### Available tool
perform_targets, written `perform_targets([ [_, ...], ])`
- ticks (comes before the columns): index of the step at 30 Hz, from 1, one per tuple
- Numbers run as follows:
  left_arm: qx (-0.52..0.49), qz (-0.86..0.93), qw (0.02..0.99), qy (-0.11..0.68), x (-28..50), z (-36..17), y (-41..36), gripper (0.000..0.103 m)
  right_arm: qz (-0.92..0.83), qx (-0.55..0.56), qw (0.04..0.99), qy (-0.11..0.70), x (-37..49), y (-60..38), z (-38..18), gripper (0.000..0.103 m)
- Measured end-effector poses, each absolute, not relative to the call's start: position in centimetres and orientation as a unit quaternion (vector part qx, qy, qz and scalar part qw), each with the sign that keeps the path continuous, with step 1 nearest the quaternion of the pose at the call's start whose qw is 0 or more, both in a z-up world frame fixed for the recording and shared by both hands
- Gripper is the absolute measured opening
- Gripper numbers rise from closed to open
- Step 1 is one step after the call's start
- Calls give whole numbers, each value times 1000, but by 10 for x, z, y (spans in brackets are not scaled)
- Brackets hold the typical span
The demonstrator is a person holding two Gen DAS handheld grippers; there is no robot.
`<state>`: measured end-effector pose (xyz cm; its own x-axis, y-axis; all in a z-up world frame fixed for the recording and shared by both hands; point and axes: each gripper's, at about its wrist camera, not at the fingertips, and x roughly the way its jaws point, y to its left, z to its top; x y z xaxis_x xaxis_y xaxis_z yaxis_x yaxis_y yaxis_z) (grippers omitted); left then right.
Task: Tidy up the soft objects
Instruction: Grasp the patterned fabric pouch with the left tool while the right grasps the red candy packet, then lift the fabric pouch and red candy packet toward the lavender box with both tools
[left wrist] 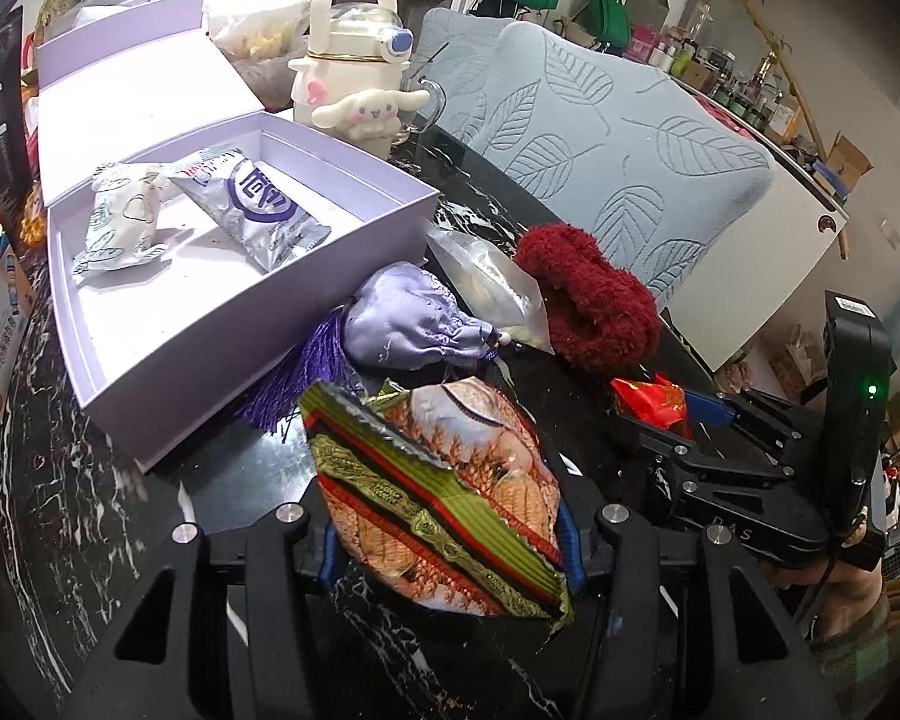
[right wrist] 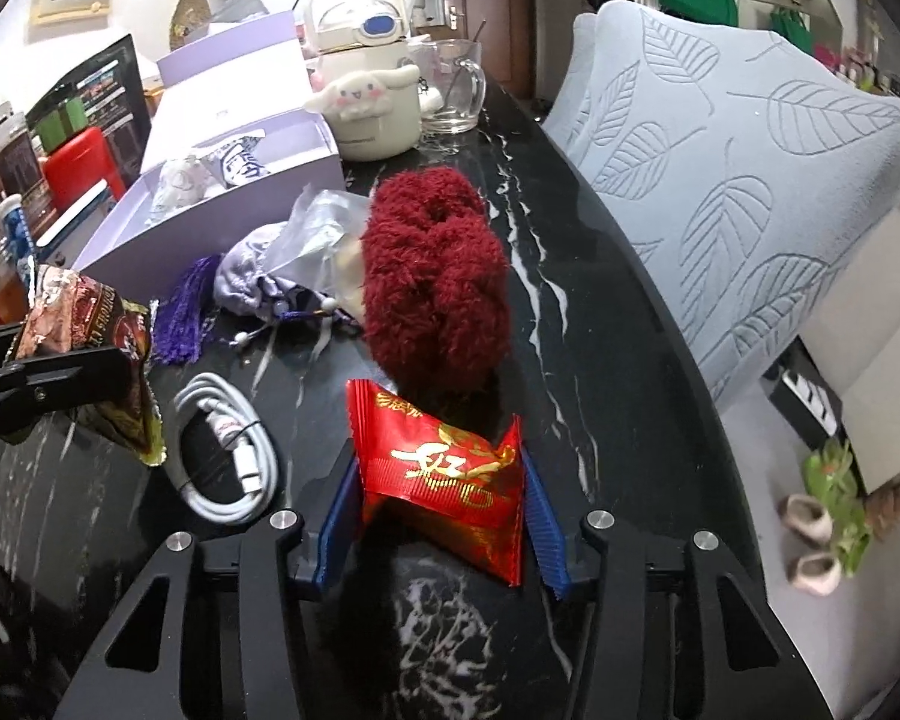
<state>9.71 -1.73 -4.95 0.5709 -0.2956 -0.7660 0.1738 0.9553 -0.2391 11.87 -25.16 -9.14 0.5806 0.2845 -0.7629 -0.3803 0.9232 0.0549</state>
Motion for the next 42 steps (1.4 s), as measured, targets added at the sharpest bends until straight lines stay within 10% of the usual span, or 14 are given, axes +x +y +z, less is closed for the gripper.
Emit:
perform_targets([
  [42, -135, -30, 904, 404, 9, -44, 75, 52, 365, -87, 840, 392, 51, -134, -74, 49],
])
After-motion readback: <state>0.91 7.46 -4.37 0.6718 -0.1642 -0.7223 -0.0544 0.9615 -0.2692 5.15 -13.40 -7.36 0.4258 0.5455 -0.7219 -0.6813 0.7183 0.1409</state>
